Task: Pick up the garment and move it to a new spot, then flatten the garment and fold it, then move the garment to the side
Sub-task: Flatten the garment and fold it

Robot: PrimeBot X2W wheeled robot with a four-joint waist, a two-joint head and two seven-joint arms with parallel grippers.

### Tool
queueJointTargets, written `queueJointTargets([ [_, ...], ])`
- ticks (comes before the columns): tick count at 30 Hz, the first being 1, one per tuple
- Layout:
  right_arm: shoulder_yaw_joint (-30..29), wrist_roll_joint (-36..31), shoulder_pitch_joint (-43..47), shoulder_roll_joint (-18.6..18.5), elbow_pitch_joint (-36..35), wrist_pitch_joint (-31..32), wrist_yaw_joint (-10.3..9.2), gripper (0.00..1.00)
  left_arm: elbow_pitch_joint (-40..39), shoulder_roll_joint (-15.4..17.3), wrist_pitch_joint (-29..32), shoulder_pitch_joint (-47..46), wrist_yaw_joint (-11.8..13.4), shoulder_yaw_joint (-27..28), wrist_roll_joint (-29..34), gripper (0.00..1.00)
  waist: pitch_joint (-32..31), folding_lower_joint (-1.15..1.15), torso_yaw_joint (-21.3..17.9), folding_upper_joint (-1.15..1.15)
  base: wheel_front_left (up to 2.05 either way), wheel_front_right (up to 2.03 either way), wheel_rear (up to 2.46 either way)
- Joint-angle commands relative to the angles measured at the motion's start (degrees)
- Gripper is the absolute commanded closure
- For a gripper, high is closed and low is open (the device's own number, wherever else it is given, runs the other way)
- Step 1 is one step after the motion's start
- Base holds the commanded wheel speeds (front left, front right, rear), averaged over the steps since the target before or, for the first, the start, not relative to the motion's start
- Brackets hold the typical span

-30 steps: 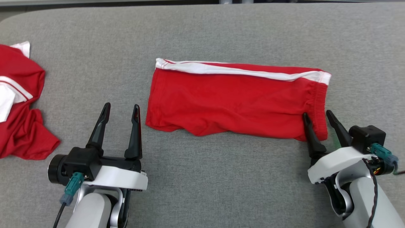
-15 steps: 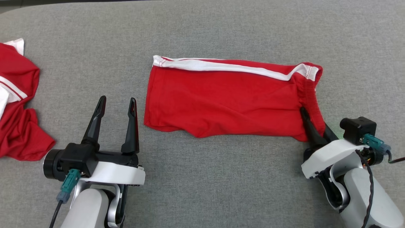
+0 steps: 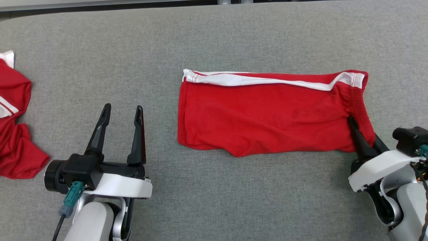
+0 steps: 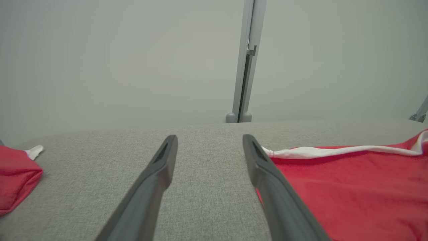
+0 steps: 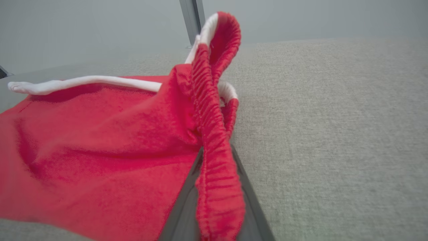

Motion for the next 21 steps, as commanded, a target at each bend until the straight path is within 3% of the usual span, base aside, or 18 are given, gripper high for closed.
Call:
queueJointTargets([
  [1, 0.1, 0.6, 0.5, -0.3, -0.7, 0.4, -0.12, 1.0, -0.2, 0.4, -0.2, 0.2, 0.2, 0.1, 0.1, 0.0, -0.1, 0.0, -0.1, 0.0, 0.0, 0.0, 0.0],
  [12, 5.3, 18.3, -2.9, 3.5, -15.7, 15.3, -0.07, 1.0, -0.4, 0.5, 0.1, -0.8, 0.5, -0.3, -0.2, 0.0, 0.3, 0.0, 0.5, 0.0, 0.0, 0.0, 0.0],
  [17, 11.0, 21.8, -7.2, 5.7, -14.9, 19.4, -0.07, 1.0, -0.1, 0.2, 0.0, -1.7, 0.6, -0.2, -0.5, 0.0, 1.2, 0.0, 2.5, 0.0, 0.0, 0.0, 0.0],
  [21, 15.6, 23.5, -10.8, 8.5, -10.9, 19.1, -0.07, 1.0, 0.1, -0.3, -0.1, -2.6, 0.5, -0.3, -0.7, 0.0, 1.8, 0.0, 4.3, 0.0, 0.0, 0.0, 0.0],
])
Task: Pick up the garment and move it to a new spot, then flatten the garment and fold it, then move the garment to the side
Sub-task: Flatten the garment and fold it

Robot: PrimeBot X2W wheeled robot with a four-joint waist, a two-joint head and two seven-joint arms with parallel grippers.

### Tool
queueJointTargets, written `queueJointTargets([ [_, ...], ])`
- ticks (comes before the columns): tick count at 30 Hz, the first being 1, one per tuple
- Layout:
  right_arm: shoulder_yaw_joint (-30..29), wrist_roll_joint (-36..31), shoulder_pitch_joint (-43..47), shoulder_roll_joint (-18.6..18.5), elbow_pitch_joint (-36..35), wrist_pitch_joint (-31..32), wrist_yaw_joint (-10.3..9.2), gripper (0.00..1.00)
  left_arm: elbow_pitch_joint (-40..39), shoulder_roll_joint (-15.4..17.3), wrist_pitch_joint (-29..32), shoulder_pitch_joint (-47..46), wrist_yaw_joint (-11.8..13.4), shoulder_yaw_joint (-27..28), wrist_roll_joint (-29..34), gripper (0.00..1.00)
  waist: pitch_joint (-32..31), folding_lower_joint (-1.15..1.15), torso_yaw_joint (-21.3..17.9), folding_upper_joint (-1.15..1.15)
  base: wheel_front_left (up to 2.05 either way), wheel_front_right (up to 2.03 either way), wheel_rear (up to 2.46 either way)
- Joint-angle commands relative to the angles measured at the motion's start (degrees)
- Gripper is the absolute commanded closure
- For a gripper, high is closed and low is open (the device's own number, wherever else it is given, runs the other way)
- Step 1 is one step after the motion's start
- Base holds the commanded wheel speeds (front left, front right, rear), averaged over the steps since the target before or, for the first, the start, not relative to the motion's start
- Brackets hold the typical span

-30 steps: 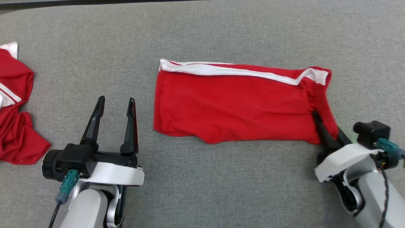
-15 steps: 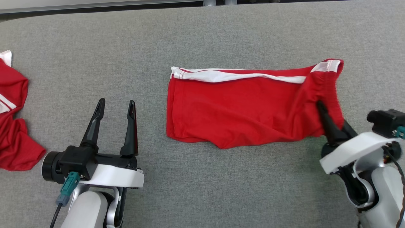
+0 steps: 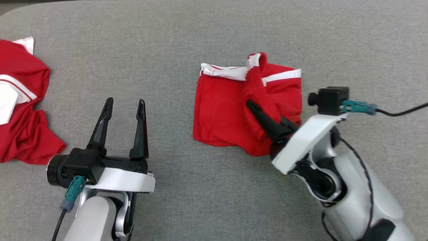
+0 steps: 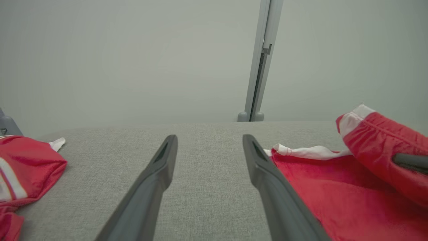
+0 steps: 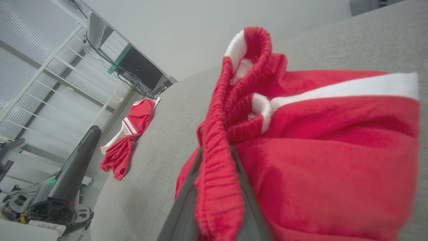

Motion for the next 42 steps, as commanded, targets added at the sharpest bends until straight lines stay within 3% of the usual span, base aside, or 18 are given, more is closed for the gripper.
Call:
queueJointTargets([
  [1, 1.7, 1.0, -2.1, 1.4, 2.2, -1.0, 0.0, 1.0, 0.2, 0.0, -0.3, -1.3, 0.1, 0.2, -0.2, 0.0, 0.6, 0.0, 1.3, 0.0, 0.0, 0.0, 0.0],
  [6, 6.7, -2.6, -6.9, 2.3, 10.2, -5.3, 0.0, 1.0, 1.0, -0.8, -0.4, -1.5, -0.4, 0.2, -0.5, 0.0, 1.1, 0.0, 2.8, 0.0, 0.0, 0.0, 0.0],
  [7, 7.5, -3.1, -7.4, 2.6, 11.7, -6.6, 0.0, 0.87, 1.1, -0.9, -0.4, -1.6, -0.5, 0.2, -0.5, 0.0, 1.2, 0.0, 2.9, 0.0, 0.0, 0.0, 0.0],
  [9, 8.9, -3.9, -8.5, 3.4, 14.2, -8.7, 0.0, 0.13, 1.2, -1.1, -0.5, -1.7, -0.5, 0.2, -0.4, 0.0, 1.3, 0.0, 3.2, 0.0, 0.0, 0.0, 0.0],
  [10, 8.9, -3.9, -8.5, 3.4, 14.2, -8.7, 0.0, 0.13, 1.2, -1.1, -0.5, -1.7, -0.5, 0.2, -0.4, 0.0, 1.3, 0.0, 3.2, 0.0, 0.0, 0.0, 0.0],
  [11, 9.3, -4.2, -9.0, 3.5, 15.1, -10.0, 0.0, 0.0, 1.3, -1.1, -0.5, -1.7, -0.5, 0.3, -0.4, 0.0, 1.3, 0.0, 3.2, 0.0, 0.0, 0.0, 0.0],
  [18, 13.9, -8.0, -11.0, 2.1, 15.4, -20.2, 0.0, 0.0, 1.1, -1.3, -0.5, -1.1, -0.9, 1.4, -0.4, 0.0, 1.1, 0.0, 2.1, 0.0, 0.0, 0.0, 0.0],
  [22, 12.9, -12.2, -10.6, -0.1, 14.5, -27.1, 0.0, 0.0, 0.9, -1.3, -0.5, -0.8, -1.0, 1.9, 0.0, 0.0, 0.6, 0.0, 1.2, 0.0, 0.0, 0.0, 0.0],
  [27, 5.0, -17.9, -7.6, -2.2, 13.2, -31.4, 0.0, 0.0, 0.5, -1.0, -0.5, -0.1, -0.8, 2.5, 0.5, 0.0, -0.1, 0.0, 0.0, 0.0, 0.0, 0.0, 0.0],
  [35, -12.7, -28.2, 3.6, -3.8, 5.9, -32.0, 0.0, 0.0, 0.5, 0.5, -0.5, 1.3, -0.6, 3.8, 0.9, 0.0, -1.7, 0.0, -2.2, 0.0, 0.0, 0.0, 0.0],
  [42, -19.5, -32.7, 10.9, -2.4, -1.4, -28.5, 0.0, 0.0, 1.0, 1.3, -0.4, 2.1, -0.6, 3.8, 0.9, 0.0, -2.8, 0.0, -3.4, 0.0, 0.0, 0.0, 0.0],
])
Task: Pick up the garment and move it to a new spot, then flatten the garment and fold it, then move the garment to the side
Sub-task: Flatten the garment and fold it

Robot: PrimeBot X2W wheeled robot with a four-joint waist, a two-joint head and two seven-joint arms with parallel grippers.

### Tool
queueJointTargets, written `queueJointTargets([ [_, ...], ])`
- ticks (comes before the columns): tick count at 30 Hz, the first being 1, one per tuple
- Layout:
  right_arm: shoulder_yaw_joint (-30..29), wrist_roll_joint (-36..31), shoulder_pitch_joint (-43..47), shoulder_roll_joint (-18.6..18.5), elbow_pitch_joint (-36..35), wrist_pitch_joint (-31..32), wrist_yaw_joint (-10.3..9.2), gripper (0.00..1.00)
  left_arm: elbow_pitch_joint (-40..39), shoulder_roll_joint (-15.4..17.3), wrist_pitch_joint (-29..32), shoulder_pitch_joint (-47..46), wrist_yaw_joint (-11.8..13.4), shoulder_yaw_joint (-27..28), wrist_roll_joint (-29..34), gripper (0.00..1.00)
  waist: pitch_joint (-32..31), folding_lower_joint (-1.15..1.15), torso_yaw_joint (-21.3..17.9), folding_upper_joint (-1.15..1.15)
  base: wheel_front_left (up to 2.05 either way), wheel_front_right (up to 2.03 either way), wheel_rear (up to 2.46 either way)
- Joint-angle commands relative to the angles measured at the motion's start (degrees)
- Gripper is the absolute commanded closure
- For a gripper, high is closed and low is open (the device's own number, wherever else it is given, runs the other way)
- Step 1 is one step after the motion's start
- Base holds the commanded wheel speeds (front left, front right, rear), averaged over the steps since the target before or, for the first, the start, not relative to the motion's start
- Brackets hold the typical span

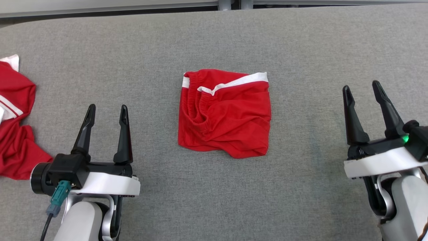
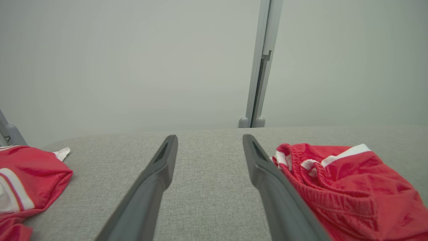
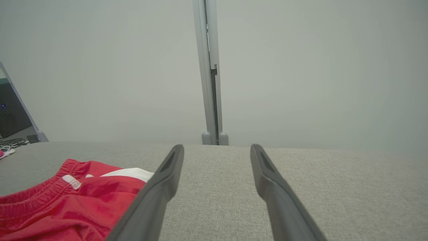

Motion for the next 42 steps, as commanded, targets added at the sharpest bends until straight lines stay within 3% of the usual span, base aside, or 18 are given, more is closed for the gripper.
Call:
queueJointTargets([
  [1, -0.7, -0.5, 1.2, 0.3, -1.5, 0.6, -0.01, 0.0, 0.3, 0.3, 0.0, 0.5, 0.0, 0.0, 0.3, 0.0, -0.2, 0.0, -0.2, 0.0, 0.0, 0.0, 0.0],
  [19, -2.2, -3.0, 4.0, 2.5, -6.9, 4.4, -0.01, 0.0, 0.6, 0.9, 0.5, -0.2, 0.5, -0.9, -0.1, 0.0, -0.2, 0.0, -0.7, 0.0, 0.0, 0.0, 0.0],
  [21, -2.0, -3.2, 3.2, 2.8, -6.6, 4.7, -0.01, 1.0, 0.5, 0.8, 0.5, -0.6, 0.5, -1.1, 0.0, 0.0, 0.1, 0.0, -0.4, 0.0, 0.0, 0.0, 0.0],
  [24, 0.5, -3.4, 1.3, 3.5, -5.3, 5.3, -0.02, 1.0, 0.3, 0.7, 0.4, -1.3, 0.5, -1.2, -0.2, 0.0, 0.8, 0.0, 0.3, 0.0, 0.0, 0.0, 0.0],
  [29, 9.9, -2.6, -3.9, 5.5, -0.3, 6.5, -0.02, 1.0, 0.4, 0.2, 0.2, -1.7, 0.4, -1.3, -0.6, 0.0, 1.9, 0.0, 1.5, 0.0, 0.0, 0.0, 0.0],
  [37, 25.6, 0.9, -12.9, 8.2, 12.6, 7.2, -0.01, 1.0, 1.2, -1.2, -0.1, -3.2, -0.4, -1.6, -1.1, 0.0, 3.4, 0.0, 3.6, 0.0, 0.0, 0.0, 0.0],
  [42, 31.4, 3.2, -16.6, 8.7, 20.1, 6.7, -0.02, 1.0, 1.6, -1.7, -0.2, -3.0, -0.8, -1.5, -1.0, 0.0, 3.3, 0.0, 4.2, 0.0, 0.0, 0.0, 0.0],
])
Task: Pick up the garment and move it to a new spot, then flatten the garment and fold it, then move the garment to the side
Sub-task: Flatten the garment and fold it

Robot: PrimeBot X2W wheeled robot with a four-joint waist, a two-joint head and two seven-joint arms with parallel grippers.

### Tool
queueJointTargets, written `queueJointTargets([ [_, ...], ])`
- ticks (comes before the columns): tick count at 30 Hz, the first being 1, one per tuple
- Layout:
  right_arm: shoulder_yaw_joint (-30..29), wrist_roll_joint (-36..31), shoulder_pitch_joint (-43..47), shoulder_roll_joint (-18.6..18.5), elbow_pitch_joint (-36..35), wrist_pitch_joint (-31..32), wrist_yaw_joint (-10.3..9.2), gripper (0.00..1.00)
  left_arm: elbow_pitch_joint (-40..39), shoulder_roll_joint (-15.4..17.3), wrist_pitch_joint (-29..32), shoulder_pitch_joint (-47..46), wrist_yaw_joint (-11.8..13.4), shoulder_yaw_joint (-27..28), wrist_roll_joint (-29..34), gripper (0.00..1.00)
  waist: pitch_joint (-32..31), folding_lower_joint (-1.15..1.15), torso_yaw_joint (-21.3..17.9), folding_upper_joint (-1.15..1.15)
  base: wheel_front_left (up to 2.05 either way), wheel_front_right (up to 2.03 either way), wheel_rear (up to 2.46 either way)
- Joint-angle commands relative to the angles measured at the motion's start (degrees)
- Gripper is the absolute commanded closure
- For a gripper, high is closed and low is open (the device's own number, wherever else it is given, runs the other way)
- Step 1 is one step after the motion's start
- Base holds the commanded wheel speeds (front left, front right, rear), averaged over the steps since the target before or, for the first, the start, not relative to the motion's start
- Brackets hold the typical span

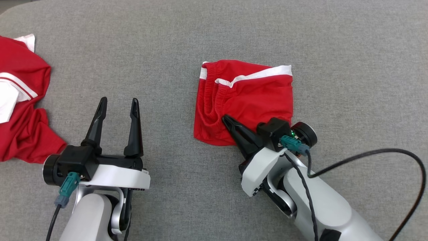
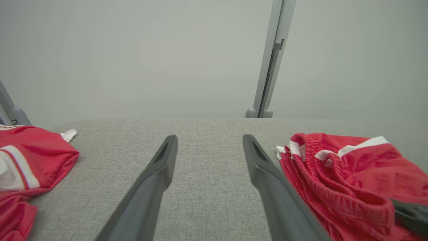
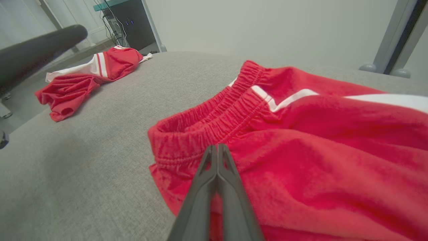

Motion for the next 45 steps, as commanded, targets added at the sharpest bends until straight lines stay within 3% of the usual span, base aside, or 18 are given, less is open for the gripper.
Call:
queueJointTargets([
  [1, 1.5, 0.8, -1.8, -0.1, 2.2, -0.6, -0.02, 1.0, 0.1, -0.1, -0.3, -0.4, -0.2, 0.2, 0.2, 0.0, 0.0, 0.0, 0.1, 0.0, 0.0, 0.0, 0.0],
  [11, 11.1, 0.9, -6.7, 0.0, 7.5, -4.0, -0.02, 1.0, -0.3, -0.7, -0.3, -0.2, -0.9, 1.1, 0.7, 0.0, -0.1, 0.0, -0.6, 0.0, 0.0, 0.0, 0.0],
  [19, 6.5, 4.5, -3.2, 0.0, 3.9, -9.0, -0.02, 0.97, -0.5, -0.8, -0.3, 1.0, -1.2, 1.8, 1.3, 0.0, -1.9, 0.0, -1.5, 0.0, 0.0, 0.0, 0.0],
  [20, 5.2, 4.5, -2.4, -0.2, 3.0, -9.4, -0.02, 0.7, -0.5, -0.8, -0.3, 1.2, -1.2, 2.0, 1.4, 0.0, -2.3, 0.0, -1.7, 0.0, 0.0, 0.0, 0.0],
  [21, 3.8, 4.6, -1.2, -0.8, 2.2, -9.7, -0.02, 0.51, -0.4, -0.8, -0.3, 1.4, -1.3, 2.1, 1.4, 0.0, -2.7, 0.0, -1.8, 0.0, 0.0, 0.0, 0.0],
  [22, 2.6, 5.3, 0.1, -1.3, 1.1, -9.8, -0.02, 0.13, -0.5, -0.8, -0.3, 1.4, -1.3, 2.2, 1.5, 0.0, -3.0, 0.0, -2.0, 0.0, 0.0, 0.0, 0.0],
  [23, 0.9, 5.4, 1.0, -2.0, -0.1, -10.1, -0.02, 0.0, -0.6, -0.8, -0.3, 1.7, -1.3, 2.3, 1.5, 0.0, -3.3, 0.0, -2.3, 0.0, 0.0, 0.0, 0.0],
  [29, -12.2, 3.9, 8.2, -6.8, -6.7, -10.7, -0.02, 0.0, -1.6, -0.4, -0.3, 3.1, -1.2, 3.4, 1.9, 0.0, -5.1, 0.0, -3.7, 0.0, 0.0, 0.0, 0.0],
  [34, -22.8, 0.6, 13.5, -8.3, -10.7, -10.1, -0.02, 0.0, -1.5, 0.2, -0.3, 4.4, -1.3, 3.7, 2.3, 0.0, -6.7, 0.0, -4.9, 0.0, 0.0, 0.0, 0.0],
  [39, -29.0, -2.2, 17.5, -8.2, -15.3, -7.9, -0.02, 0.0, -1.1, 0.8, -0.2, 6.0, -1.2, 3.6, 2.1, 0.0, -8.3, 0.0, -5.9, 0.0, 0.0, 0.0, 0.0],
  [45, -32.5, -4.2, 22.9, -7.2, -21.0, -4.2, -0.02, 0.0, -0.3, 1.2, 0.2, 8.5, -0.9, 3.0, 1.7, 0.0, -12.0, 0.0, -6.1, 0.0, 0.0, 0.0, 0.0],
])
